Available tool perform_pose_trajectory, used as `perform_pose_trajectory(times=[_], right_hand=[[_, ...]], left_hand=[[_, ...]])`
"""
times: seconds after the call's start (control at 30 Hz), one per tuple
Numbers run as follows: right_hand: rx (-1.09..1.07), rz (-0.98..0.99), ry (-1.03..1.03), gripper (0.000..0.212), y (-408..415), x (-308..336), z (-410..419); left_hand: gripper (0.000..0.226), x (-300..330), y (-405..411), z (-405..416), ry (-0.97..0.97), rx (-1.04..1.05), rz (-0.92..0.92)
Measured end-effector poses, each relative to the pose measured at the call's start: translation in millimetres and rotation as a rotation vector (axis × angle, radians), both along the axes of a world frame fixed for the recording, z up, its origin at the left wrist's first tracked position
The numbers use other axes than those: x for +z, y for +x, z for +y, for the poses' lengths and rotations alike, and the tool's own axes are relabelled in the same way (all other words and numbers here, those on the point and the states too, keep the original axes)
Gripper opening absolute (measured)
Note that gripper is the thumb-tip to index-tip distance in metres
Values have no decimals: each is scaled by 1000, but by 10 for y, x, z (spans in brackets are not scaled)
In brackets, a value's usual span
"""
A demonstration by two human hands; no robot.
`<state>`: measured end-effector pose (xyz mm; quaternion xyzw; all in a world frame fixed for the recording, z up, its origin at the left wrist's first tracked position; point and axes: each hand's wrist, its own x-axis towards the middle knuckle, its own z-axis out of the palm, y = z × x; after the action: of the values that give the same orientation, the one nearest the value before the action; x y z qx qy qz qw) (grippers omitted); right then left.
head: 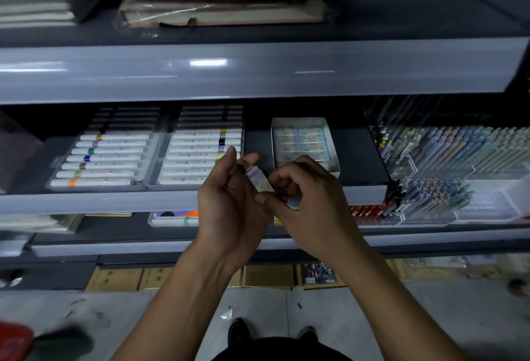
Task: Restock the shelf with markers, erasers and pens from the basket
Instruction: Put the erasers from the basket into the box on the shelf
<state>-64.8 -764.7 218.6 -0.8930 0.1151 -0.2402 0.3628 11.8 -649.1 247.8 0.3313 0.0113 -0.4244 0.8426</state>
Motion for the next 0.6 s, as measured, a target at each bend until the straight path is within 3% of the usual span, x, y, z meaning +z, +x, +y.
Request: perform_pose_trajectory(times=[0.13, 0.27, 0.43, 0.6], right_hand=[[-1, 11, -53, 22, 11, 4, -28], [-5, -32, 56, 15, 5, 13, -131], [18, -14, 163, 8, -8, 81, -367], [-53, 25, 13, 15, 5, 154, -711]], left_hand=[[41, -20, 14, -10, -14, -9, 9], [39, -86, 44, -12, 56, 20, -78], [13, -215, 136, -47, 439, 96, -486], [21, -411, 183, -64, 672, 138, -988]])
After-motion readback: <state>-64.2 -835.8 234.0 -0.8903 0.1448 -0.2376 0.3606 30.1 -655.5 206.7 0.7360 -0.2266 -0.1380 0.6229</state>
